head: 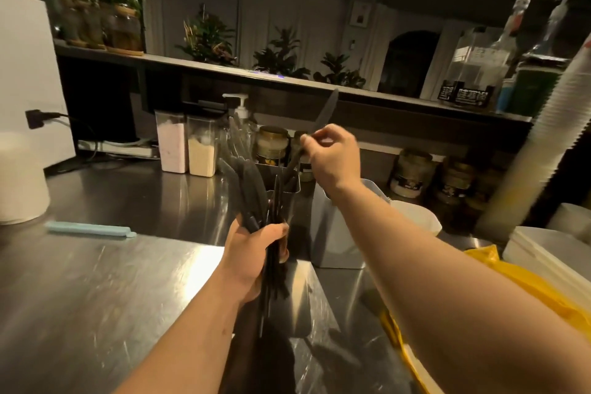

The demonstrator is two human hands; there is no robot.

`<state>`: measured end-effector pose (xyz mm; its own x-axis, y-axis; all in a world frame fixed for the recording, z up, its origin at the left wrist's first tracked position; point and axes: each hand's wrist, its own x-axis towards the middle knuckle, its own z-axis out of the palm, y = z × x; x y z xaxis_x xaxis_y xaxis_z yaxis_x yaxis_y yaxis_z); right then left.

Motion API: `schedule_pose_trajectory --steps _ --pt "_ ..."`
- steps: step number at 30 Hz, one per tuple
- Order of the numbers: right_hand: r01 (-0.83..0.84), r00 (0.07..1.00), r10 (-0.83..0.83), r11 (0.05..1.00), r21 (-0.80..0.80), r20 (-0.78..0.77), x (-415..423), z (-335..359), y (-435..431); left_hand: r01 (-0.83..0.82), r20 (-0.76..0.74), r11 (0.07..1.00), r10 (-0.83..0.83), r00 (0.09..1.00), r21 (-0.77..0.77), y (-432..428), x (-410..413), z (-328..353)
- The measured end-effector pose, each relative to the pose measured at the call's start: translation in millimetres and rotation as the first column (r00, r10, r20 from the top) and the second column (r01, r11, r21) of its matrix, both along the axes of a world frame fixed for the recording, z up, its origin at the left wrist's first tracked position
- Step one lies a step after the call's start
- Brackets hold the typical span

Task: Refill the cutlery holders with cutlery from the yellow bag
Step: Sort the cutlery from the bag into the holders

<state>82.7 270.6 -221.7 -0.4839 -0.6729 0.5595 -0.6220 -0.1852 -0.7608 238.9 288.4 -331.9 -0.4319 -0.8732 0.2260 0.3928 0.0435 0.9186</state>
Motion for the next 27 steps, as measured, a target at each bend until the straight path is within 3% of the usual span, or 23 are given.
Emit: schedule_pose_trajectory --steps 4,5,7,10,14,22,27 --pt "0.151 0.967 -0.039 0.885 0.441 -0.253 0 -18 -21 0.046 -0.034 0.999 -0.046 0.998 0.015 -2 2 1" --pt "0.175 0.957 -0.046 0.88 0.442 -0.287 1 -19 -18 0.061 -0.034 0.998 -0.061 0.998 0.006 -2 3 1" --pt "0.13 0.961 -0.051 0.95 0.283 -0.27 9 -19 1 0.065 -0.03 0.998 -0.065 0.997 -0.005 -3 4 2" --pt "-0.034 0.999 0.035 0.997 0.071 -0.009 30 -33 41 0.038 -0.061 0.999 -0.036 0.997 0.03 -1 1 2" --pt "-0.279 0.926 0.198 0.933 0.228 0.322 44 -51 53 0.042 -0.067 0.999 -0.042 0.997 0.001 2 -3 2" --pt "-0.395 0.898 0.281 0.853 0.341 0.338 27 -26 39 -0.009 -0.065 0.999 0.012 0.998 0.045 1 -6 2" --pt "-0.423 0.878 0.313 0.861 0.282 0.361 20 -18 29 -0.01 -0.071 0.994 0.017 0.997 0.104 -2 -4 0"
